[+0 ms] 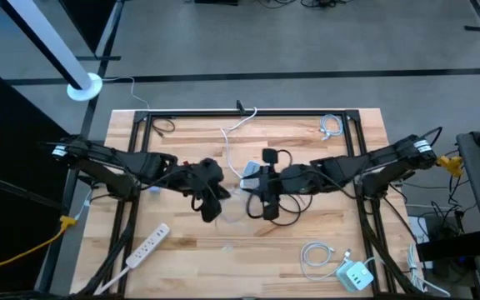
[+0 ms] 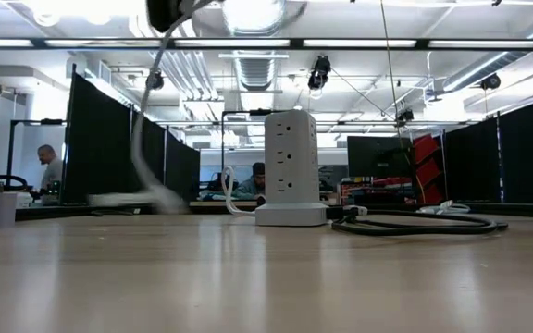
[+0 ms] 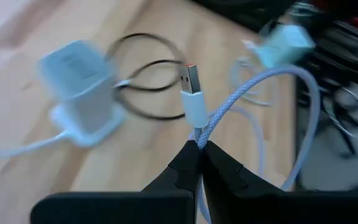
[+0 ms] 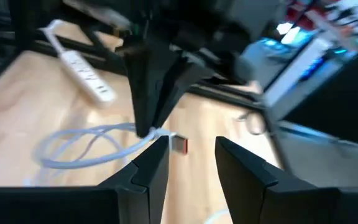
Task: Plug in charger cables
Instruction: Insert the center white charger cable into the bottom left white outlet extension
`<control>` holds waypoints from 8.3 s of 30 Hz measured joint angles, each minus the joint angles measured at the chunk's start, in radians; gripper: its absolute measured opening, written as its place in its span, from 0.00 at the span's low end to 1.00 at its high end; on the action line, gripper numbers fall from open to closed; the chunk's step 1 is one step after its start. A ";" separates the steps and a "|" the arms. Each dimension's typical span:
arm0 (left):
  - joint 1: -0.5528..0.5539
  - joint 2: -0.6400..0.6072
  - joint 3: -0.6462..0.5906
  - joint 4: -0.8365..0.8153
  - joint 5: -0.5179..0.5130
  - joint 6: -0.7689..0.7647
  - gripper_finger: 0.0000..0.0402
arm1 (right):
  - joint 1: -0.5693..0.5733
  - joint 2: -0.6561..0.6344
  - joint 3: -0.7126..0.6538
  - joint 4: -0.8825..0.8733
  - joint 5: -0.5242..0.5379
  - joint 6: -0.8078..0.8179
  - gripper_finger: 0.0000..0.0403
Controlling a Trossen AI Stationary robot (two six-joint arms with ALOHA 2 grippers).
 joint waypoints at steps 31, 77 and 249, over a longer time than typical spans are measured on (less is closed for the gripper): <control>0.002 0.028 0.001 0.047 0.121 0.144 0.00 | -0.097 0.060 0.000 -0.024 -0.454 0.065 0.27; 0.002 -0.004 0.001 0.040 -0.040 0.207 0.14 | -0.113 -0.043 0.000 -0.163 -0.312 0.247 0.01; 0.083 -0.032 0.100 1.224 0.044 0.700 0.17 | -0.035 -0.143 0.037 0.745 -0.178 0.099 0.01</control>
